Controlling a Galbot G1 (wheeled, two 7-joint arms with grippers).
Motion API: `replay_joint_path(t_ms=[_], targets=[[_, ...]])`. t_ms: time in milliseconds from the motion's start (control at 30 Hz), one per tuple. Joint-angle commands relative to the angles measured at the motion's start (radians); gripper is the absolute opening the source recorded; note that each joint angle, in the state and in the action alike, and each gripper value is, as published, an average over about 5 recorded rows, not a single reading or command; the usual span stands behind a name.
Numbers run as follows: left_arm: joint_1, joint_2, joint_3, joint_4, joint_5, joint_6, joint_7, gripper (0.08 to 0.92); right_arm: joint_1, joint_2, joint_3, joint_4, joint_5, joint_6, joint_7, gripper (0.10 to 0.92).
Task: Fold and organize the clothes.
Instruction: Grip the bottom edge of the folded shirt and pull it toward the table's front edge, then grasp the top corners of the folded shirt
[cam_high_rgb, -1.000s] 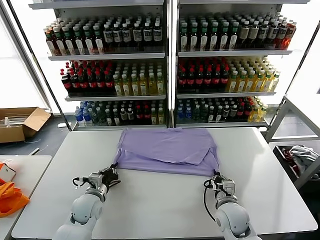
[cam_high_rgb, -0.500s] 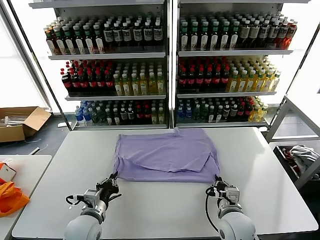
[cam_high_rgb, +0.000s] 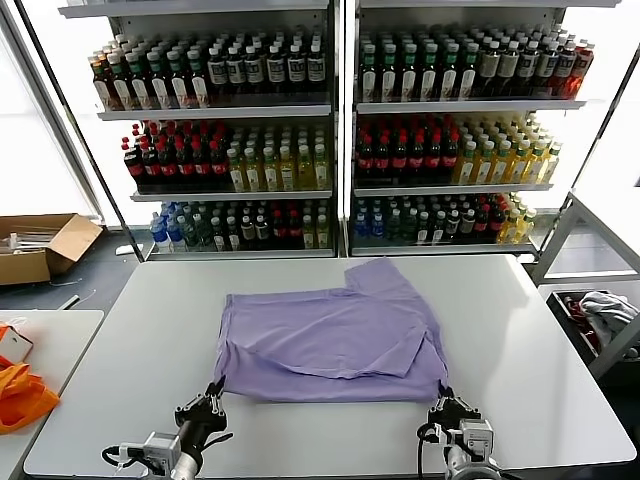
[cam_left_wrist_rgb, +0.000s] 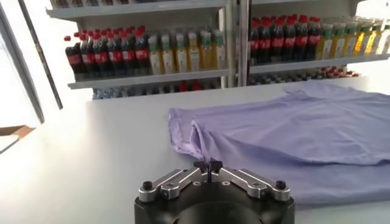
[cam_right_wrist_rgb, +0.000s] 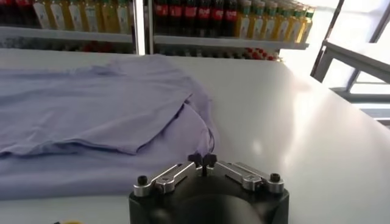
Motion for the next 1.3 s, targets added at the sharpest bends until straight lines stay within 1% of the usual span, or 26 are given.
replay_joint_path(t_ms=[33, 167, 500, 600, 700, 833, 933, 1067, 1167, 1300], targets=[[0.16, -0.015, -0.013, -0.019, 0.018, -0.011, -0.002, 0.085, -0.105, -0.017, -0.02, 0.043, -0.061, 0.037, 0.02, 0.116], [0.171, -0.023, -0.005, -0.012, 0.02, -0.018, -0.004, 0.085, -0.119, -0.012, -0.033, 0.041, -0.09, 0.059, 0.017, 0.116], [0.149, -0.023, -0.021, -0.025, 0.013, -0.035, -0.015, 0.085, -0.13, -0.007, -0.035, 0.057, -0.084, 0.056, 0.017, 0.125], [0.148, -0.025, -0.017, -0.03, 0.014, -0.036, -0.018, 0.085, -0.139, -0.007, -0.035, 0.062, -0.083, 0.056, 0.019, 0.182], [0.159, -0.029, -0.002, -0.051, 0.015, -0.05, -0.017, 0.111, -0.155, -0.004, -0.035, 0.073, -0.083, 0.062, 0.024, 0.268], [0.182, -0.046, 0.044, -0.116, 0.013, -0.096, -0.02, 0.21, -0.172, 0.011, -0.026, 0.106, -0.082, 0.089, 0.035, 0.381], [0.178, -0.06, 0.068, -0.17, 0.024, -0.097, -0.02, 0.297, -0.174, 0.02, -0.014, 0.145, -0.078, 0.097, 0.034, 0.467], [0.151, -0.061, 0.061, -0.226, 0.028, -0.083, -0.015, 0.418, -0.15, 0.025, 0.013, 0.186, -0.067, 0.1, 0.021, 0.588], [0.111, -0.05, 0.034, -0.248, 0.019, -0.079, -0.004, 0.505, -0.1, 0.033, 0.055, 0.179, -0.042, 0.116, 0.003, 0.675], [0.028, -0.013, 0.017, -0.246, -0.023, -0.068, 0.029, 0.617, 0.028, 0.037, 0.136, 0.093, -0.009, 0.196, -0.032, 0.779]])
